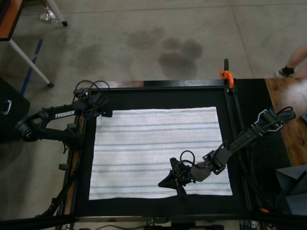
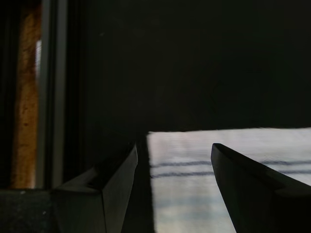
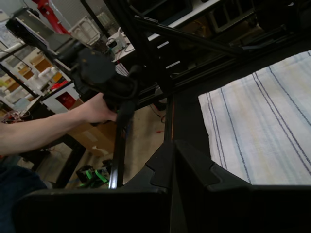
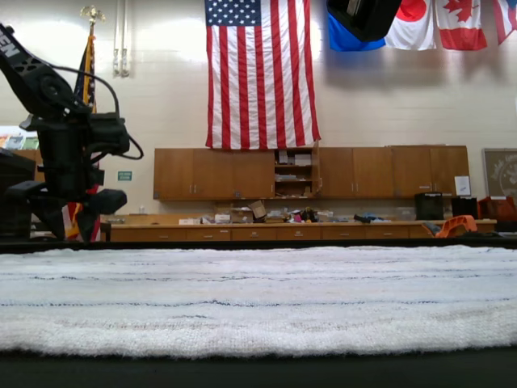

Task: Fold the towel

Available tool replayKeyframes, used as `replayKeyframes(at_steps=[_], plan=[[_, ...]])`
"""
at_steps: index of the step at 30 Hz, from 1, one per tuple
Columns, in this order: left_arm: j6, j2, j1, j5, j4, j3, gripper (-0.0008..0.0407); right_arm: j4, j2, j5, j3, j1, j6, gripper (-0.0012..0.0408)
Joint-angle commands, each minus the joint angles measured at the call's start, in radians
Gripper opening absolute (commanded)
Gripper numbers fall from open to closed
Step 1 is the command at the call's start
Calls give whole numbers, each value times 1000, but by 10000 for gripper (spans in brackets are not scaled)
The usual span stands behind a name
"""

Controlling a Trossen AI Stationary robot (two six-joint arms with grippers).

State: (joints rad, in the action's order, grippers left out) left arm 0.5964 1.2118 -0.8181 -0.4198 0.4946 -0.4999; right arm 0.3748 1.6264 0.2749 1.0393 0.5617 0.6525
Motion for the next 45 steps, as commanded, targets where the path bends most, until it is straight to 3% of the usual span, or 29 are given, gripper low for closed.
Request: replayKeyframes(at_steps=[1,13,28,35,45], plan=[[-26,19,-16,2,3,2,211,0,0,0,0,0,2,0],[-59,37,-25,85,2,5,211,0,0,0,0,0,2,0],[-92,37,-25,47,-24,6,174,1,0,0,0,0,2,0],[-87,37,-25,78,-86,53,174,5,0,0,0,0,2,0],[-85,33,-25,49,-113,72,174,14,0,0,7,0,2,0]])
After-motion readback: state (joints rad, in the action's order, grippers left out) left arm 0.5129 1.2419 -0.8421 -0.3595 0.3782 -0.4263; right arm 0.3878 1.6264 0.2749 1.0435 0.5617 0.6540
